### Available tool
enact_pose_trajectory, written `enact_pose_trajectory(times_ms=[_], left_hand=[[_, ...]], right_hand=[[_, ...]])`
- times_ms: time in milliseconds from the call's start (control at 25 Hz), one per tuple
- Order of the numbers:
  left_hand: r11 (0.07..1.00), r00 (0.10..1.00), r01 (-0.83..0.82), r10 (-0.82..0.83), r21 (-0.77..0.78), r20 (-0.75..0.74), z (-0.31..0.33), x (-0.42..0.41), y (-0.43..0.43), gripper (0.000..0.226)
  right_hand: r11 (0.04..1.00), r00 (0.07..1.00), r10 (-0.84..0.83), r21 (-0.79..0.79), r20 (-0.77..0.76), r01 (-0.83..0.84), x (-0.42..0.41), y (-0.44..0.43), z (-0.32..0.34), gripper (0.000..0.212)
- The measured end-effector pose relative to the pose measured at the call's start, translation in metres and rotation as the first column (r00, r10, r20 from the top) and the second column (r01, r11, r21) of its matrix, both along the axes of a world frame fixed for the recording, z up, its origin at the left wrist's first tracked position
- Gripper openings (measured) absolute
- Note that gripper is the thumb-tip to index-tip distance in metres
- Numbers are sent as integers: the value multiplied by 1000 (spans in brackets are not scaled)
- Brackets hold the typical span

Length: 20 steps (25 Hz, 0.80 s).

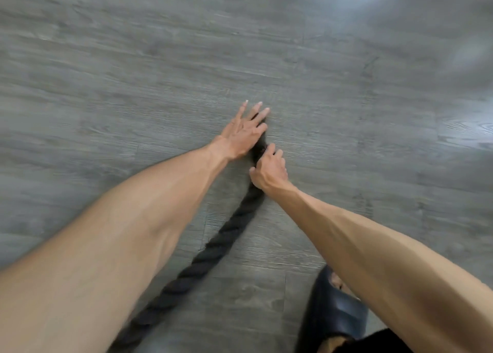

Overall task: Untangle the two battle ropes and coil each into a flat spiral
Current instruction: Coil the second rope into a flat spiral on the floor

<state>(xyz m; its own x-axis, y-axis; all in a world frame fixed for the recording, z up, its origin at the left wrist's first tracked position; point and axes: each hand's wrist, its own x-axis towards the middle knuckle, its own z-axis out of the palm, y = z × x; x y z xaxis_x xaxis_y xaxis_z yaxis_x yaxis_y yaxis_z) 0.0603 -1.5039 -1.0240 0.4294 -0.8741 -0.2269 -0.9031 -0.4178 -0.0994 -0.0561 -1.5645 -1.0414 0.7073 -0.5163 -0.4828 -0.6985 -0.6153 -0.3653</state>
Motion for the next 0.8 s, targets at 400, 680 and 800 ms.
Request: enact_pose_trajectory(times_ms=[400,680,800], left_hand=[[585,579,-811,802,1,-147,2,7,129,49],[29,-178,-937,819,349,-546,12,19,129,38],[-35,-428,-825,691,564,-583,17,14,130,46]], right_hand=[[927,927,369,-95,61,-363,65,34,12,55],[881,878,471,10,-88,-472,77,67,24,153],[846,844,526,-33,-106,-532,73,73,15,160]])
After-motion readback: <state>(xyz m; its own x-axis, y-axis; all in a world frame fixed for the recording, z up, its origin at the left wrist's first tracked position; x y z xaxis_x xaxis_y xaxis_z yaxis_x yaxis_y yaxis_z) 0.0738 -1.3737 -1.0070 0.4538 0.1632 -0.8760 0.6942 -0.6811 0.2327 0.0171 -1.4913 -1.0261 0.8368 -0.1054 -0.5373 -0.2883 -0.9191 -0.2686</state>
